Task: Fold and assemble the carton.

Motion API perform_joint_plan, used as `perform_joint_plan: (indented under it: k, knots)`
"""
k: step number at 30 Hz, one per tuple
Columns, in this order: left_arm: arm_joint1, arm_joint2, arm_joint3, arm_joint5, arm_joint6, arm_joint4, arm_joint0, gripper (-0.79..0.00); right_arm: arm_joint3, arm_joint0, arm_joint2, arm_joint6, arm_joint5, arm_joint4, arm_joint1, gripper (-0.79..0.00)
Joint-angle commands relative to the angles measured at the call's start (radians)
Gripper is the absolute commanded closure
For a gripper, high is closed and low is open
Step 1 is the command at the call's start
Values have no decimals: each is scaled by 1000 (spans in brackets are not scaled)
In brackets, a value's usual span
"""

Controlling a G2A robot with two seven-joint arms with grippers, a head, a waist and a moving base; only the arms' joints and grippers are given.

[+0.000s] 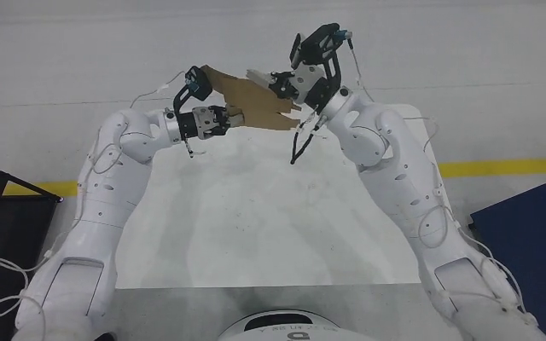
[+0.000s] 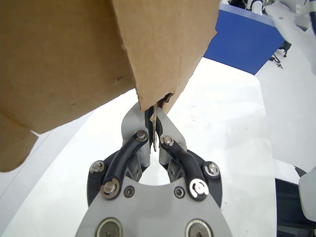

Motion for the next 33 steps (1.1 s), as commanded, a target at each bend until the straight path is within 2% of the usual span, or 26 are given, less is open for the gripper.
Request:
perform_joint_plan:
  k: [1, 6, 12, 14, 18, 21, 26, 33]
  knots:
    - [5, -4, -9, 1, -4, -29, 5, 0, 6, -2, -10, 47, 7, 2, -1, -785]
    - [23, -21, -8, 1, -35, -70, 8, 0, -15, -19, -12, 163, 16, 13, 2, -785]
    - [32, -36, 10, 46, -34, -92, 4, 0, -73, -31, 7, 194, -9, -7, 8, -785]
    - [36, -43, -3, 72, -23, -61, 4, 0, -92, -27, 15, 141, -22, -27, 7, -785]
    - [41, -55, -47, 128, 39, 47, 20, 0, -80, -11, 2, -44, -49, -54, -4, -785]
    - [44, -57, -88, 180, 96, 176, 37, 0, -42, 15, -22, -108, -59, -26, -16, -785]
    - [50, -52, -137, 239, 165, 342, 60, 0, 60, 85, -77, -123, -96, 36, -40, -785]
    - [50, -40, -148, 252, 181, 357, 52, 0, 233, 153, -165, -124, -121, 90, -77, -785]
